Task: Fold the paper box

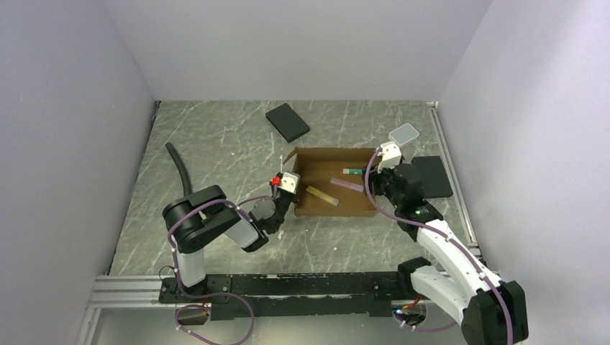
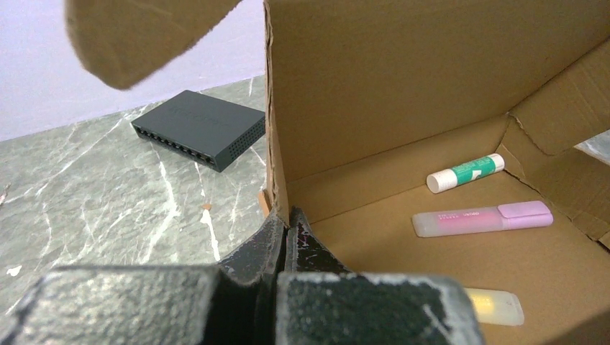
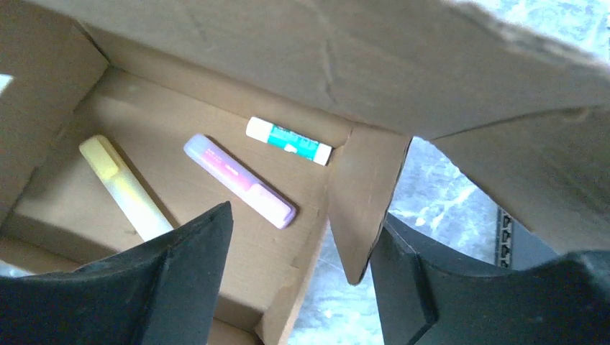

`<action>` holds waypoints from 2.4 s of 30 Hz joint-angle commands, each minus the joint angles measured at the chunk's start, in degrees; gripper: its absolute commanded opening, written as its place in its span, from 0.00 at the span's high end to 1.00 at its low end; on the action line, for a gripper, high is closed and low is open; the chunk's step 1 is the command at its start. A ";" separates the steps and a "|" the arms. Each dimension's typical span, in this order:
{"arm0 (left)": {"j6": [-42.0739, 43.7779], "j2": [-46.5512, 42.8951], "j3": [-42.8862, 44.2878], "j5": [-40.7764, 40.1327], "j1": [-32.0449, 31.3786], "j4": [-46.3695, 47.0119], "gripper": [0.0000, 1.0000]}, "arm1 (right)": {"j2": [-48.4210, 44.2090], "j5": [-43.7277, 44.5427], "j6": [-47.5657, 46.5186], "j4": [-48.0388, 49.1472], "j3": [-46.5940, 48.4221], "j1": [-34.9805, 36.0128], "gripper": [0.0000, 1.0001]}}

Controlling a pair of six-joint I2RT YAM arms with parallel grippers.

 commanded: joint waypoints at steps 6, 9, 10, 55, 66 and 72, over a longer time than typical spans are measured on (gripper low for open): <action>2.69 0.83 0.04 0.22 -1.28 0.80 1.00 | -5.44 0.59 -15.42 -10.63 2.78 -2.01 0.18; 2.94 0.71 -0.04 0.03 -1.43 0.80 1.00 | -8.19 -2.55 -21.15 -15.48 3.32 -4.75 0.18; 3.03 0.61 -0.02 -0.02 -1.41 0.79 1.00 | -9.24 -4.95 -23.24 -17.56 3.72 -6.19 0.18; 2.51 -1.57 -1.01 -1.95 -3.55 0.71 1.00 | 13.87 -25.05 -57.91 -55.26 43.47 5.24 0.88; -24.91 -33.22 -8.94 10.07 -6.30 -41.00 0.43 | 11.43 -25.47 -55.44 -52.25 34.53 5.24 1.00; -35.11 -57.30 -11.23 16.41 -6.32 -70.62 0.36 | 11.43 -27.20 -55.25 -51.27 28.99 5.48 1.00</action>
